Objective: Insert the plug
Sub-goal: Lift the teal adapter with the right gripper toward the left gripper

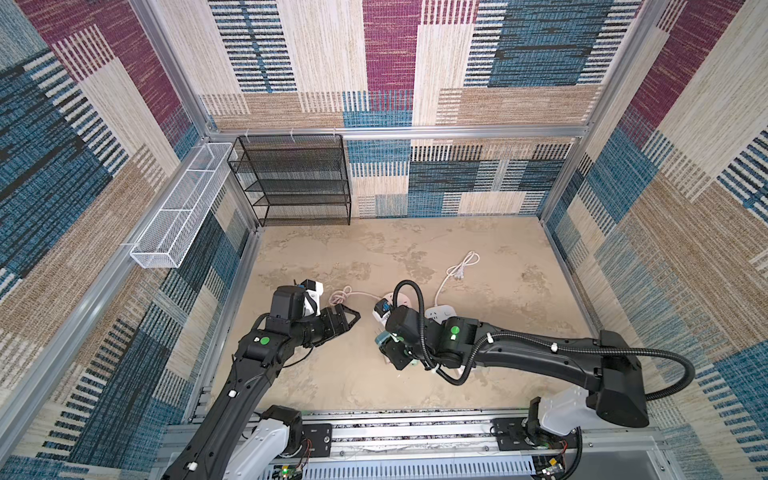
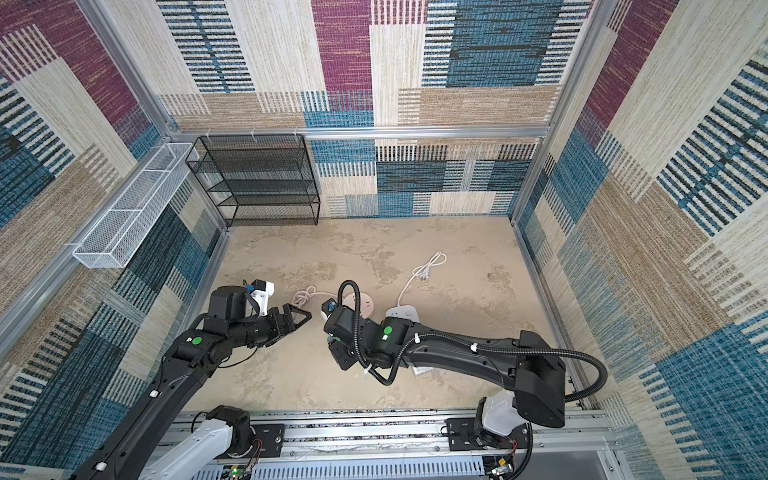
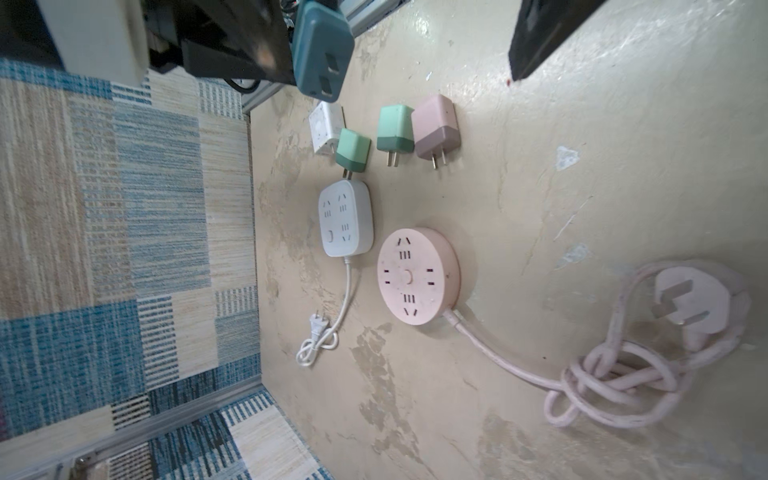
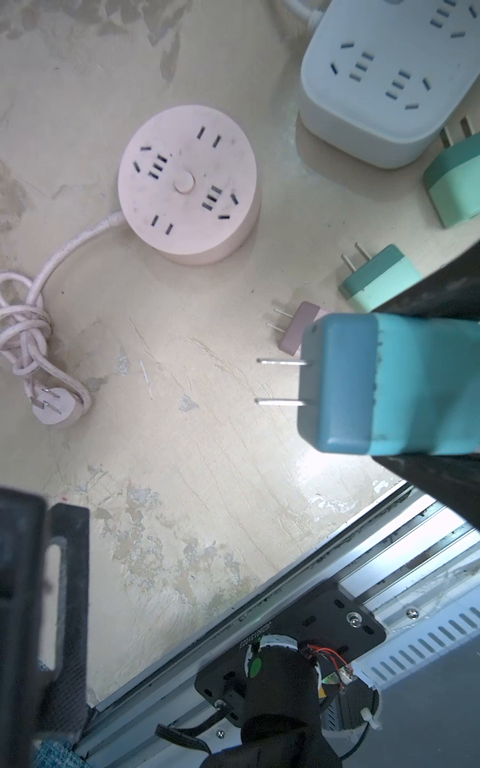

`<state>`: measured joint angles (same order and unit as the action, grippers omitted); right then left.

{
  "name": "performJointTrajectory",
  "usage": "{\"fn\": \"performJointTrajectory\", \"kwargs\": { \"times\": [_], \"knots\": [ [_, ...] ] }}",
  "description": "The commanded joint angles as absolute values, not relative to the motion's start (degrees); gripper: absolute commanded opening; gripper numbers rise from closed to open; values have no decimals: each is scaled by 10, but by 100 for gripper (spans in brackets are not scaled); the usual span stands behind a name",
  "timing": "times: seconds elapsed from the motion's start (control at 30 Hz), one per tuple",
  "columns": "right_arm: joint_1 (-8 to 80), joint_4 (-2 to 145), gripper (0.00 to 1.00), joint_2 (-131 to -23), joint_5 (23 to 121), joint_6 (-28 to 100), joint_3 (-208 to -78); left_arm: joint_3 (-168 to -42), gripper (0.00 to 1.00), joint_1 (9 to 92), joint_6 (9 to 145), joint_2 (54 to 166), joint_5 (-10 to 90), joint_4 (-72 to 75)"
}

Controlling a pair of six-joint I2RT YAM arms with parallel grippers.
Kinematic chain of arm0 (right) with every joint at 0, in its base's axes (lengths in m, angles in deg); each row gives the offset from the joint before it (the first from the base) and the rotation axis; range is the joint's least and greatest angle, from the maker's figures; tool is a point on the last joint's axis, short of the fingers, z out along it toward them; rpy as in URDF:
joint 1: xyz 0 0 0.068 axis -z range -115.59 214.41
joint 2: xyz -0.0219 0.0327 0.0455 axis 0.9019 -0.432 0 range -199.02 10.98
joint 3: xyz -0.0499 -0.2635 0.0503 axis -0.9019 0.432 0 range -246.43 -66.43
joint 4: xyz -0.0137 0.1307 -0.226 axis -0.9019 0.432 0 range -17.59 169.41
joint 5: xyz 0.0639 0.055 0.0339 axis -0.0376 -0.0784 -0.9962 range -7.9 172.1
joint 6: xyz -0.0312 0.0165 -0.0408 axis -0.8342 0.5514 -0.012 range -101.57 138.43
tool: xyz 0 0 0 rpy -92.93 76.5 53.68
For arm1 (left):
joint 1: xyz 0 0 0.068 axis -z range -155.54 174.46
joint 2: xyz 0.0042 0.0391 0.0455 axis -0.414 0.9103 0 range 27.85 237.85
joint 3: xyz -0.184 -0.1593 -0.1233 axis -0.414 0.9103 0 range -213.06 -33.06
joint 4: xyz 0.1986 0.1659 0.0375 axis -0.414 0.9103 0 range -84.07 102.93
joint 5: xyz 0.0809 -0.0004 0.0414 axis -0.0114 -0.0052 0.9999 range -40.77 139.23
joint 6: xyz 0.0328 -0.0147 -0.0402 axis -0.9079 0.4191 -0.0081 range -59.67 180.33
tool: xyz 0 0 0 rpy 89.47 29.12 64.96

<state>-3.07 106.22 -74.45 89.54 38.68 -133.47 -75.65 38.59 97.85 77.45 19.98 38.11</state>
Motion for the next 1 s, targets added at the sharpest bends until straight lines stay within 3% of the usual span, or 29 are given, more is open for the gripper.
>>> {"fn": "performJointTrajectory", "kwargs": {
  "times": [0.0, 0.97],
  "knots": [
    [-30, 1084, 0, -731, 886, 350, -1332, -758, 86, 395, 981, 772, 179, 341],
    [18, 1034, 0, -677, 832, 304, -1273, -774, 75, 514, 1024, 850, 165, 283]
  ]
}}
